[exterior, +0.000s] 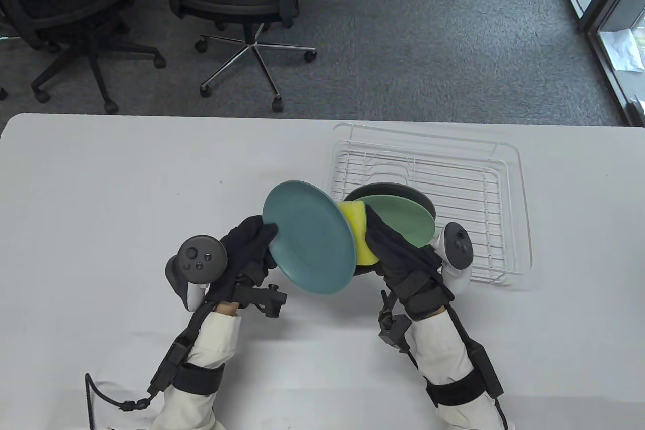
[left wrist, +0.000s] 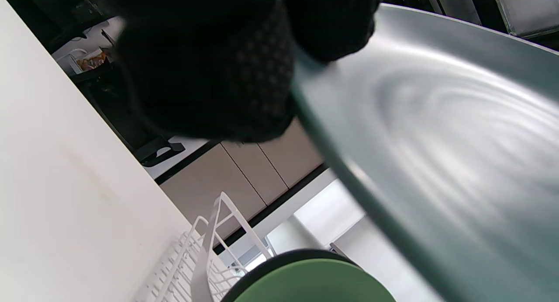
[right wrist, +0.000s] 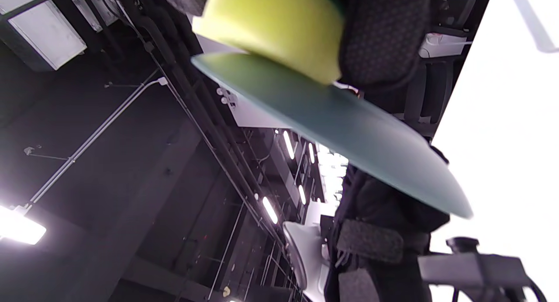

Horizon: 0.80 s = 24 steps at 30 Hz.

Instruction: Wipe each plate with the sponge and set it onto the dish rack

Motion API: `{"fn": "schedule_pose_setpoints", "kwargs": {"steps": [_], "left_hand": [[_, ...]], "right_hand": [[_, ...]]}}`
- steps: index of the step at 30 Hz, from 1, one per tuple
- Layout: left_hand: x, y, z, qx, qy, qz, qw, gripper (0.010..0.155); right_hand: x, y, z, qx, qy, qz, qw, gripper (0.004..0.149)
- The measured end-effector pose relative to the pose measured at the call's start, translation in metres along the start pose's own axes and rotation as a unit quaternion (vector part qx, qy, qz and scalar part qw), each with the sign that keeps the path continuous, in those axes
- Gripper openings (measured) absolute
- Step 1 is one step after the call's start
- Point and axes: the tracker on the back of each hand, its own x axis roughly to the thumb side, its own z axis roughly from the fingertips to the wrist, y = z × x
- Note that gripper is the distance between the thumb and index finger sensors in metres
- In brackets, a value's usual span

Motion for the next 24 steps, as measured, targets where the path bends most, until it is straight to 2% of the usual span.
{"fn": "schedule_pose_setpoints", "kwargs": {"steps": [5, 11, 18, 24], "left_hand": [[0.007, -0.014, 0.001, -0.039, -0.018, 0.020, 0.999, 0.039], [0.024, -0.025, 0.006, -0.071, -0.050, 0.046, 0.995, 0.039], [0.026, -0.013, 0.008, -0.036, -0.047, 0.068, 0.996, 0.039], [0.017, 0.000, 0.006, -0.002, -0.033, 0.057, 0.998, 0.039]], "right_hand": [[-0.009, 0.000, -0.002, 0.005, 0.001, -0.022, 1.000, 0.058], [-0.028, 0.013, -0.007, 0.021, 0.030, -0.035, 0.999, 0.059], [-0.034, 0.025, -0.010, 0.060, 0.051, -0.029, 0.996, 0.061], [-0.024, 0.021, -0.009, 0.093, 0.068, -0.018, 0.993, 0.063]]}}
